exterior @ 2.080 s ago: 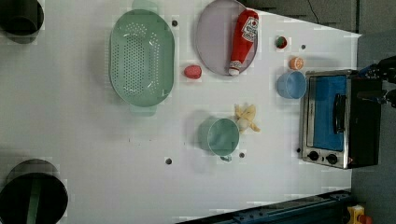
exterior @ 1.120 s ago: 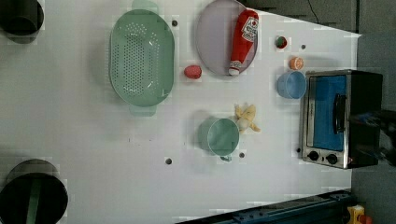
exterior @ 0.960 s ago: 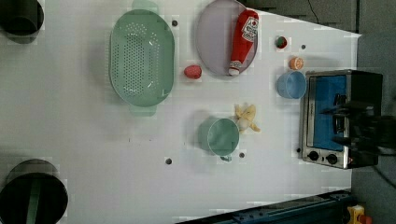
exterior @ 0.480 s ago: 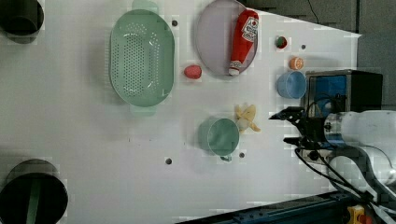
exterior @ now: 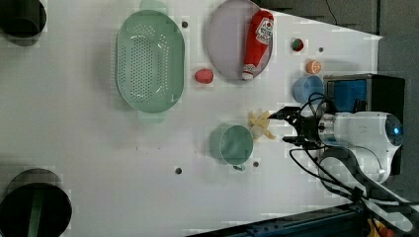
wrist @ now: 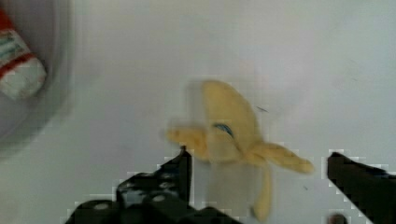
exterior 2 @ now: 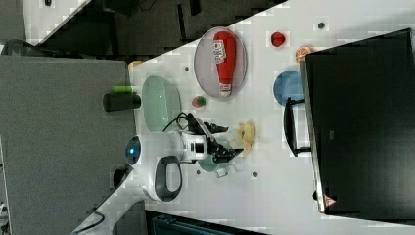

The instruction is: Pick banana from table and place on oven.

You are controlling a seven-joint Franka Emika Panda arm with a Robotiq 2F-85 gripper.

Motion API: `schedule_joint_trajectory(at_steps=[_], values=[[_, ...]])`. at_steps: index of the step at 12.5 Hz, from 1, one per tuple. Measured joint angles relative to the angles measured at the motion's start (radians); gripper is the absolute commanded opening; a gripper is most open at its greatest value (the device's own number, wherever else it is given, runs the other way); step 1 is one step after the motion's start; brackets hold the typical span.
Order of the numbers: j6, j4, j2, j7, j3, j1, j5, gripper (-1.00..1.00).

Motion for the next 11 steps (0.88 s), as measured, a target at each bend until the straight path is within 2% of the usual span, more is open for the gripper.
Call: schedule_joint_trajectory(at_steps=[4, 5, 9, 11], values=[[0.117, 0.008, 0.120, 0.000, 0.005, -0.020, 0.007, 1.00], [0.149, 0.014, 0.149, 0.000, 0.011, -0.026, 0.004, 0.93], [0.169, -0.002, 0.182, 0.000, 0.026, -0.004, -0.013, -0.06], [0.188, 0.004, 0.189, 0.000, 0.037, -0.002, -0.014, -0.45]])
